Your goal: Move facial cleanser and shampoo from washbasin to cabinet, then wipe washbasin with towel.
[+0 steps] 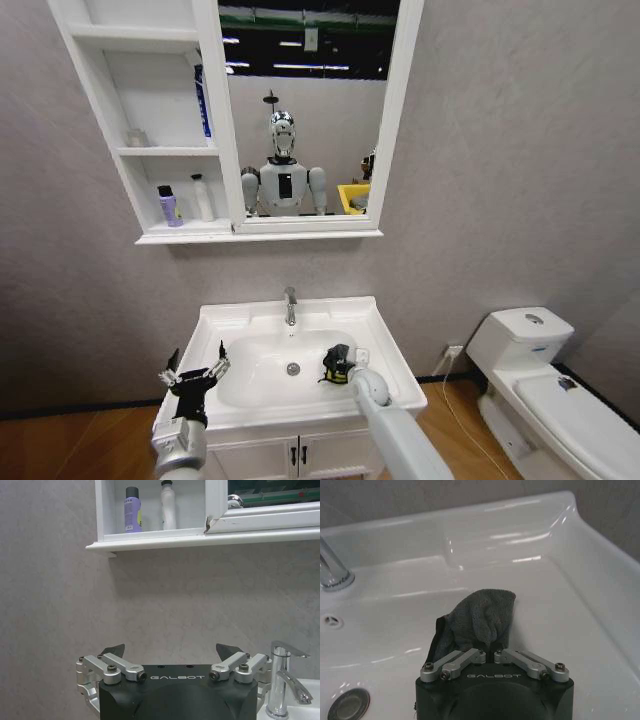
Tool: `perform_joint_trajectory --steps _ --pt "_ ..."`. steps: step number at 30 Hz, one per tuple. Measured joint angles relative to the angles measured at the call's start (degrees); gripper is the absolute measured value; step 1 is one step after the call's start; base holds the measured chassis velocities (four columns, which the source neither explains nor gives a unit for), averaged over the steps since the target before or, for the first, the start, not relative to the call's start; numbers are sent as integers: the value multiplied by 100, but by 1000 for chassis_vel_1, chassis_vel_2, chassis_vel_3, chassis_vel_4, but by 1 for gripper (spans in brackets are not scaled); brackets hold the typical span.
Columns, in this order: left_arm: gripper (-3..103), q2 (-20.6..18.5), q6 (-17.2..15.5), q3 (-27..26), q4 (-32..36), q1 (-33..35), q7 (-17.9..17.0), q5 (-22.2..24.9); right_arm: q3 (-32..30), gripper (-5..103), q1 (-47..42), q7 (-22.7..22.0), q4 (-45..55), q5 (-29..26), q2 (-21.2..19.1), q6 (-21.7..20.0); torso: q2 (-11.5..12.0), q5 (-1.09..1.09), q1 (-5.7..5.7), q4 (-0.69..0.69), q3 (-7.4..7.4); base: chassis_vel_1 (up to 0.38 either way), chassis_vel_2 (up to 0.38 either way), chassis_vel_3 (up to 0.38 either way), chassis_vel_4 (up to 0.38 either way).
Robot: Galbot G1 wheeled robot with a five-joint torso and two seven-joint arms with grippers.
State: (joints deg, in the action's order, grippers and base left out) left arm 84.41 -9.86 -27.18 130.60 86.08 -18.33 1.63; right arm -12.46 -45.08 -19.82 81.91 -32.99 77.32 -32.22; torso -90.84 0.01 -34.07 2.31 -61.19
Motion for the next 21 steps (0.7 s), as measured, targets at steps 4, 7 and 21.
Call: perform_joint_trajectory --steps 4,7,21 --pt "100 5 0 26 -5 -9 0 0 -97 2 118 155 116 149 -80 141 0 0 0 -1 0 0 0 0 0" --pt "100 9 0 38 4 -19 1 0 -266 2 441 420 138 386 -214 402 0 0 0 -2 0 0 0 0 0" --pt "100 11 0 -12 140 30 -11 24 -468 4 1275 1756 -1965 680 -308 1373 2 0 -1 -2 -1 0 0 0 0"
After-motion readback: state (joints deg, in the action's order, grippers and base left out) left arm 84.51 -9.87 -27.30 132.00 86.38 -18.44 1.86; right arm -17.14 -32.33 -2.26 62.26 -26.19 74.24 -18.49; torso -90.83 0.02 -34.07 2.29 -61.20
